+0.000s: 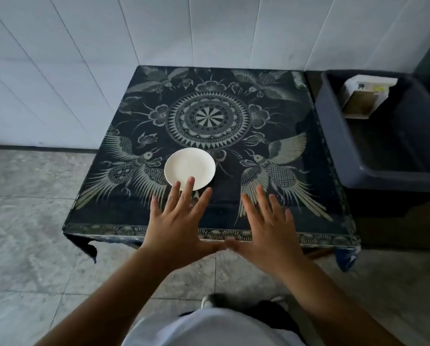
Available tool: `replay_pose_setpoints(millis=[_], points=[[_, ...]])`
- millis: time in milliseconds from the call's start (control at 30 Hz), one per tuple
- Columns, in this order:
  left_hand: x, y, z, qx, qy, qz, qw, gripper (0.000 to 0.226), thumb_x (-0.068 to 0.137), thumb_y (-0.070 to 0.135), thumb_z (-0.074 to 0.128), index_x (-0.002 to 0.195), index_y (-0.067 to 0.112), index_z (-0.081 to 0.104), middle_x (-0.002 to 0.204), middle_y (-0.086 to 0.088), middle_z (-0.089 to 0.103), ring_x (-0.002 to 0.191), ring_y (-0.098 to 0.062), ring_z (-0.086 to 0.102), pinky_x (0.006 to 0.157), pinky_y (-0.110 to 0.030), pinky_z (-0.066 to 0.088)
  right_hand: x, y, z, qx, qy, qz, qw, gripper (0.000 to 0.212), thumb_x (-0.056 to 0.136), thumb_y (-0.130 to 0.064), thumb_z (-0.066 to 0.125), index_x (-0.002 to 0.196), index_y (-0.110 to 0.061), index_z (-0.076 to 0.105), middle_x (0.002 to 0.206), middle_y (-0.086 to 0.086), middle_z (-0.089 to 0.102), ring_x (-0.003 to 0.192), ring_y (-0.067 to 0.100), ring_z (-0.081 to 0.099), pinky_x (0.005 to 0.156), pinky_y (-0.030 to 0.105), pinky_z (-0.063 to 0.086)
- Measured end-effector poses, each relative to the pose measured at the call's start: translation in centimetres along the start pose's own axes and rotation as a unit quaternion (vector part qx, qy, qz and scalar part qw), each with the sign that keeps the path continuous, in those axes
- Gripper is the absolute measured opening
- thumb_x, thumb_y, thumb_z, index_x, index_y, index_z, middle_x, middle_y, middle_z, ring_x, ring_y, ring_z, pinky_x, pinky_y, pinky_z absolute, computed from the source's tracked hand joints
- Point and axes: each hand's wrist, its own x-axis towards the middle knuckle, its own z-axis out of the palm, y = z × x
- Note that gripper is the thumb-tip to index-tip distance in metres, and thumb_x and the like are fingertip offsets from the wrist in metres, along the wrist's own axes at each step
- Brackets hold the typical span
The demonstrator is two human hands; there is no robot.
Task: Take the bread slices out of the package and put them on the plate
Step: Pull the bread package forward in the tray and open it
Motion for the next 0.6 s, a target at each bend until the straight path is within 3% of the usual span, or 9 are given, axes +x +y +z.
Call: replay_pose_setpoints(millis=[233,400,600], points=[[1.8,3.3,0.9,0.031,-0.005,0.062,0.998,0.12,0.058,0.104,0.02,0.154,0.034,0.001,0.165,-0.006,-0.004,0.151,-0.033,-0.003,0.113,-0.069,0.004,-1.7,3.5,0.8,-0.01,0.021,0.029,0.999,0.111,0.063,-0.101,0.006,0.151,-0.038,-0.021,0.15,-0.005,-0.046,0.151,0.03,-0.011,0.116,0.063,0.006],[3.7,8.3,1.4,0.03,-0.028,0.12,0.992,0.118,0.059,0.103,0.015,0.152,0.036,-0.01,0.164,-0.005,-0.017,0.15,-0.032,-0.013,0.113,-0.066,-0.003,-4.3,7.8,0.1,0.024,0.037,0.083,0.996,0.114,0.065,-0.101,0.011,0.155,-0.034,-0.006,0.162,0.001,-0.023,0.152,0.033,-0.002,0.115,0.065,0.011],[7.1,19.1,1.6,0.059,-0.063,0.269,0.959,0.115,0.056,0.104,0.007,0.145,0.039,-0.028,0.161,-0.005,-0.026,0.147,-0.032,-0.023,0.115,-0.068,-0.003,-11.2,15.6,-0.6,0.066,0.074,0.22,0.971,0.113,0.062,-0.102,0.01,0.152,-0.038,-0.018,0.155,-0.004,-0.039,0.151,0.031,-0.012,0.116,0.064,0.005]])
